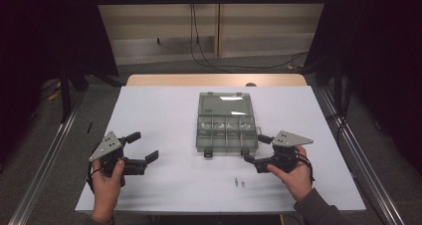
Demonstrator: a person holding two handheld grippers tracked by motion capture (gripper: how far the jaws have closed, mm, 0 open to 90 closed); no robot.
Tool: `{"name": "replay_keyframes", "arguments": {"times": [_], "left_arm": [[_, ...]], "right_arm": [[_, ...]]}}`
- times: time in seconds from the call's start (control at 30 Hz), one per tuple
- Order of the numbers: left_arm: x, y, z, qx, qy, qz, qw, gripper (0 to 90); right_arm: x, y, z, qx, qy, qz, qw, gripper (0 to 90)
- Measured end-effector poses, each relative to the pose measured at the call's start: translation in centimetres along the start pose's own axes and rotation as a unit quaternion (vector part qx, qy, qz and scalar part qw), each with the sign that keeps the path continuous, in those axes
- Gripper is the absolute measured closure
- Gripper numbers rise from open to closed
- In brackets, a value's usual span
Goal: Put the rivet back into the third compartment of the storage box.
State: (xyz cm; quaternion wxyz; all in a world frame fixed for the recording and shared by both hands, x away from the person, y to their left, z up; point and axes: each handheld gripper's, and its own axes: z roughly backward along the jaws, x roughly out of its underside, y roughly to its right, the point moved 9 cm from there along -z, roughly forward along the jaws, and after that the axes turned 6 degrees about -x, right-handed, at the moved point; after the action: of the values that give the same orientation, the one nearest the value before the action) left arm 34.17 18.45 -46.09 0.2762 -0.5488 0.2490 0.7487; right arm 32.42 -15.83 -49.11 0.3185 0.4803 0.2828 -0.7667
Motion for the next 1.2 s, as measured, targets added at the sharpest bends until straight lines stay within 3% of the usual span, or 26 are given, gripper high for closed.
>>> {"name": "replay_keyframes", "arguments": {"times": [0.93,1.2], "left_arm": [[0.0,0.2,0.0,0.004,0.001,-0.001,1.0,3.4],[-0.1,0.2,0.0,0.0,0.001,-0.004,1.0,3.4]], "right_arm": [[2.7,-1.6,1.9,-0.019,-0.028,0.0,0.9994,11.5],[3.6,-2.6,2.0,-0.036,-0.045,0.002,0.9983,12.4]]}}
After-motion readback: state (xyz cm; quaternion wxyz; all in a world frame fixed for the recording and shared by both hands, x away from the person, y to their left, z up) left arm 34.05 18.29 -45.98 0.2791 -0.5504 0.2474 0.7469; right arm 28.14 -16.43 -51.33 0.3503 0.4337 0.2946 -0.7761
